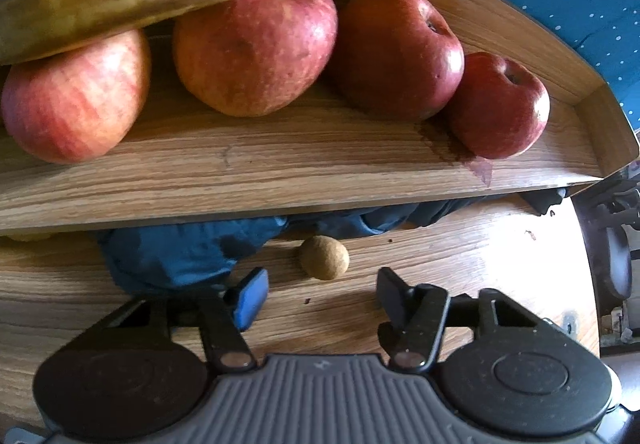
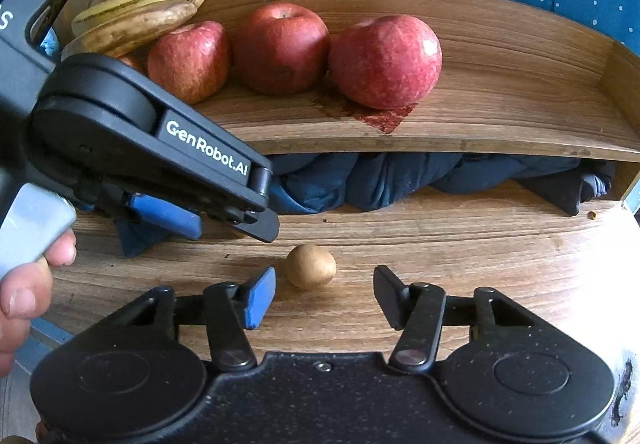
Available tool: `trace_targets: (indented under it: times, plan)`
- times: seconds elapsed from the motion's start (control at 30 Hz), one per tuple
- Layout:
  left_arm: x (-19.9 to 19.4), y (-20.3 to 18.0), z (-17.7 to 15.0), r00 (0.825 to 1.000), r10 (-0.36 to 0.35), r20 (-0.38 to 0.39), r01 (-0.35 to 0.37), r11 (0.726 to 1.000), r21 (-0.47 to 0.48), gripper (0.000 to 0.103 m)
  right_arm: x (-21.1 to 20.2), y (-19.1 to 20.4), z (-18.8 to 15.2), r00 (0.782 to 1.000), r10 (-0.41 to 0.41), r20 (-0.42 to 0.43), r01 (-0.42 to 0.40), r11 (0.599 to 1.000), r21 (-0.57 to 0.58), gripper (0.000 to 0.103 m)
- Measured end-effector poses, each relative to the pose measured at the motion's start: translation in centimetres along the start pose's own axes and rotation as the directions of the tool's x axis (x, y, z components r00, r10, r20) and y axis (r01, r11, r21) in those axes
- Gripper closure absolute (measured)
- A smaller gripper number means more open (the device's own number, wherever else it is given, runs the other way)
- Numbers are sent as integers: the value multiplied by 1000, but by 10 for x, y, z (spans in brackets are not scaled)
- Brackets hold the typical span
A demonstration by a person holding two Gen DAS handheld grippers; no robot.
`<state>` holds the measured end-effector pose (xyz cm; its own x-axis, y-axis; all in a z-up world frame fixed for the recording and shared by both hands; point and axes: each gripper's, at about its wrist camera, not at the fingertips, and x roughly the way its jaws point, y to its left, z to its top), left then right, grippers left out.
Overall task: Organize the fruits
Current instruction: 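Reach the left tool to a small brown round fruit while the right tool reaches the other, then close the left tool on its brown fruit while the right tool grasps the other brown fruit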
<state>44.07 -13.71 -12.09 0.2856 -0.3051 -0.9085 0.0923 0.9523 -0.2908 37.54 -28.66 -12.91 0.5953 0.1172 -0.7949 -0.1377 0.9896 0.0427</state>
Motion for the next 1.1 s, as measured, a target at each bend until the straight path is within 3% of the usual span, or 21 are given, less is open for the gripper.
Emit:
trace_targets:
  times: [0.33,1.1]
  plan:
    - [6,-5,3,1000,-5,1,5,1000,8,57,5,2,1,1000,15,0,-15,1000,-2,59]
    - [8,-4,9,1000,-6,5,5,1000,15,73,12,9,2,1000,18,2,-18,1000,-14,71]
